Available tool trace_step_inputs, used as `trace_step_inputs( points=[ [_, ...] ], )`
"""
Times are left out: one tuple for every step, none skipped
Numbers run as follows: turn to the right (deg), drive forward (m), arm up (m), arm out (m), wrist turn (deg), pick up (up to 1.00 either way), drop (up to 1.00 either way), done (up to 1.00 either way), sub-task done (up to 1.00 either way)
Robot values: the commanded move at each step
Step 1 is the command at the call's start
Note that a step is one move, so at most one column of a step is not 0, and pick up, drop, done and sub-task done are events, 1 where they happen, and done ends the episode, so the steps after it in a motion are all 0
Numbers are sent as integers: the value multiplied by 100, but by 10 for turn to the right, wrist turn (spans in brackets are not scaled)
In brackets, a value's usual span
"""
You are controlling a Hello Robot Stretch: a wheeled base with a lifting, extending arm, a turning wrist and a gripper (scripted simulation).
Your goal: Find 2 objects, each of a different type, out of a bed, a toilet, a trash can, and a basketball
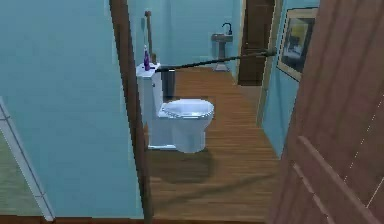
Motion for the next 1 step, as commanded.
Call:
trace_step_inputs(
  points=[
    [0, 80, 0, 0, 0, 0, 0, 0, 0]
  ],
)
